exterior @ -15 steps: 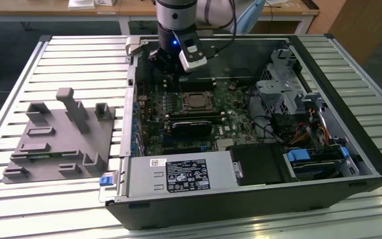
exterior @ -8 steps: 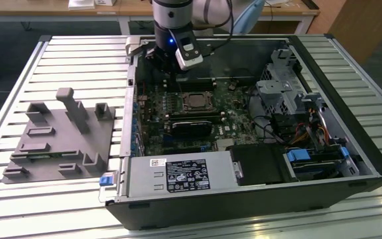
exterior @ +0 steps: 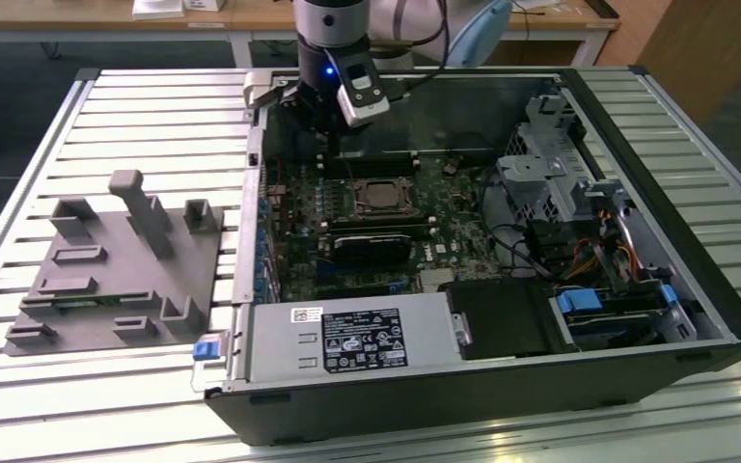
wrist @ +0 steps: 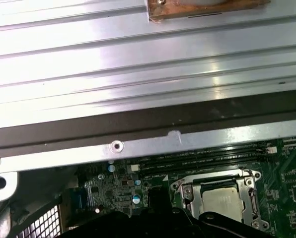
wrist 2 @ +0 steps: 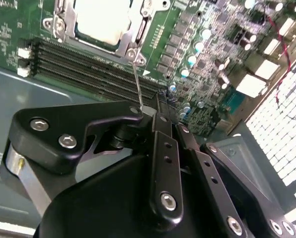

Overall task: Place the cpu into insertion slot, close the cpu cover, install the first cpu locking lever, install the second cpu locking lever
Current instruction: 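Install the first cpu locking lever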

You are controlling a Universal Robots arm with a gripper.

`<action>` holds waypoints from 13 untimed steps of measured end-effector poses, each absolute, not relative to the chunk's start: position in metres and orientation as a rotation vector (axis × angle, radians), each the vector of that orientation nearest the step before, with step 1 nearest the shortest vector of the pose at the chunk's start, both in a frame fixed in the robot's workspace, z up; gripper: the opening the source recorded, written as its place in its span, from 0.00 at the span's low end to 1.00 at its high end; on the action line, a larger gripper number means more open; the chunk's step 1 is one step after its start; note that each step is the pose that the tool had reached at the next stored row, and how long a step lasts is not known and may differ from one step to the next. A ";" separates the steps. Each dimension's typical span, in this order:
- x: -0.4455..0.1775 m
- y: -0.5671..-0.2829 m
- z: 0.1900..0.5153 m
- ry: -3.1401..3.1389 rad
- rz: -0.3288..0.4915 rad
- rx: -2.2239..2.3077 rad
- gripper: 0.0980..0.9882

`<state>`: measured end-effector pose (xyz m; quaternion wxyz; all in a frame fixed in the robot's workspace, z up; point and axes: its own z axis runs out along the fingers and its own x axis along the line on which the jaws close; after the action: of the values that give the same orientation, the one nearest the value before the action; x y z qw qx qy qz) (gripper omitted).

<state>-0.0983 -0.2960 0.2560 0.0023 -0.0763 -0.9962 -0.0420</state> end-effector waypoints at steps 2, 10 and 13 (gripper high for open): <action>-0.098 -0.295 0.256 -3.125 -0.132 -0.239 0.01; -0.081 -0.294 0.256 -3.125 -0.132 -0.239 0.01; -0.068 -0.294 0.255 -3.124 -0.132 -0.239 0.01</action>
<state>-0.0683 -0.2937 0.2549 0.0027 -0.0763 -0.9962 -0.0420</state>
